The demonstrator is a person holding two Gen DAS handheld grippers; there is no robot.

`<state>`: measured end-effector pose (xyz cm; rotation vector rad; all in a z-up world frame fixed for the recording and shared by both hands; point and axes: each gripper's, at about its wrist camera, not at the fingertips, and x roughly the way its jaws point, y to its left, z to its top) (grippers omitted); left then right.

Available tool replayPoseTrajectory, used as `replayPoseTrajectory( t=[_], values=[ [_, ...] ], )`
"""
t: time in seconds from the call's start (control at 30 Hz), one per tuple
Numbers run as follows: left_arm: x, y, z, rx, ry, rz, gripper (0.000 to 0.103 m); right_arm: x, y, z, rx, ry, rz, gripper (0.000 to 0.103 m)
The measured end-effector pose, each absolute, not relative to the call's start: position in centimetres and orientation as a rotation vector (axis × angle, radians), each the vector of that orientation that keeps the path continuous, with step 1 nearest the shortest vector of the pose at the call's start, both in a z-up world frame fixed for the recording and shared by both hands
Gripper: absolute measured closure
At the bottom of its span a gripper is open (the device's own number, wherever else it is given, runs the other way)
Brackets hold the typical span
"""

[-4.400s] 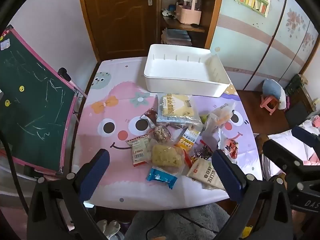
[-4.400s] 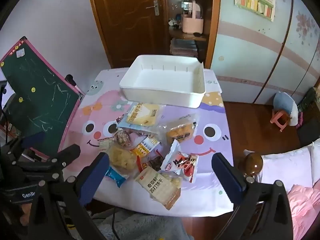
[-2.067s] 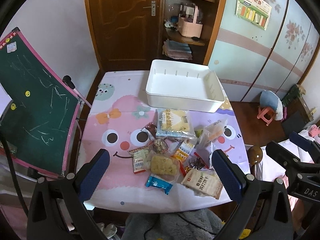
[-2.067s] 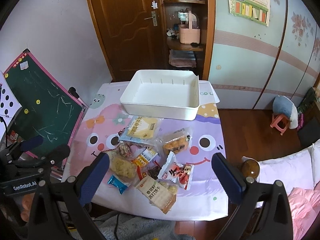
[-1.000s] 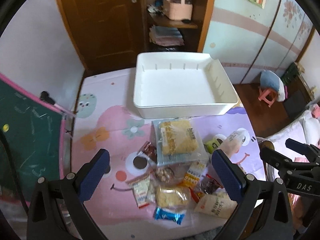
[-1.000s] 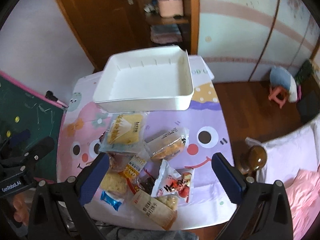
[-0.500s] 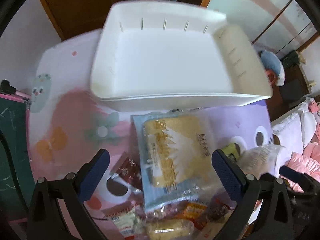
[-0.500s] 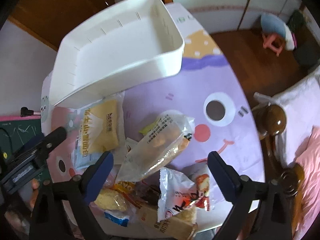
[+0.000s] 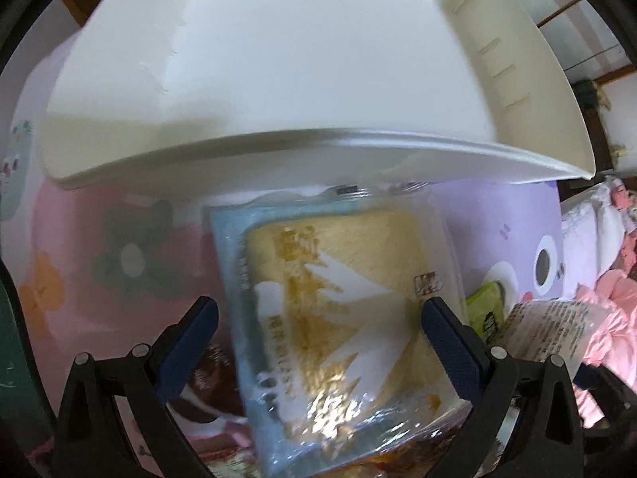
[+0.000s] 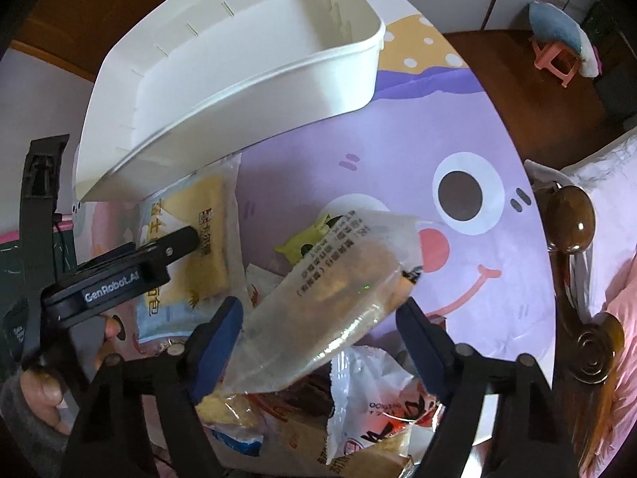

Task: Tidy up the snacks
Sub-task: 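Grasp the yellow bread pack with left tool while right tool grasps clear cookie pack, then carry both packs to the white tray and release them inside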

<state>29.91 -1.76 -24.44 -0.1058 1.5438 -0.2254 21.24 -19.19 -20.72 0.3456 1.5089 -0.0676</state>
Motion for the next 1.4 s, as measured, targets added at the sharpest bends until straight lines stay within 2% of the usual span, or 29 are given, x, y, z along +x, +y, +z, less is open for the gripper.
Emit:
replayPoseTrajectory(
  t=[0.17,0.23,0.33,0.37,0.4,0.47,0.7,0.83,1.07,1.4],
  values=[
    [30.1,-2.1,-25.7,-0.157,1.565,-0.255,0.001,21.3,-19.4,-21.2,0.366,1.504,-0.058,0.028],
    [29.8,-2.4,-26.0,-0.156,1.562,-0.26,0.001,21.2,-19.5,-21.3,0.387,1.506,-0.048,0.032],
    [29.5,-3.1,-25.1,-0.164,1.547,-0.282,0.016,21.0,-19.4,-21.2,0.393,1.503,-0.032,0.037],
    [29.2,-3.4,-24.6,-0.16,1.538,-0.278,0.027,21.0,-19.3,-21.1,0.391,1.501,-0.029,0.038],
    [29.1,-3.4,-24.1,-0.148,1.513,-0.274,0.043,20.9,-19.3,-21.1,0.386,1.5,-0.026,0.04],
    [28.9,-3.4,-23.1,-0.152,1.488,-0.283,0.055,20.7,-19.2,-20.9,0.376,1.495,-0.021,0.043],
    [28.0,-3.2,-20.4,-0.163,1.433,-0.283,0.077,19.8,-19.2,-19.6,0.344,1.46,0.0,0.059],
    [26.7,-3.0,-18.1,-0.128,1.378,-0.249,0.081,19.3,-19.2,-18.8,0.344,1.441,0.02,0.063],
    [23.8,-0.8,-12.3,-0.15,1.271,-0.222,0.082,18.1,-19.0,-16.4,0.351,1.383,0.078,0.064],
    [21.4,1.7,-0.2,-0.082,1.022,-0.204,0.082,18.5,-18.2,-7.9,0.252,1.208,0.18,0.064]
  ],
)
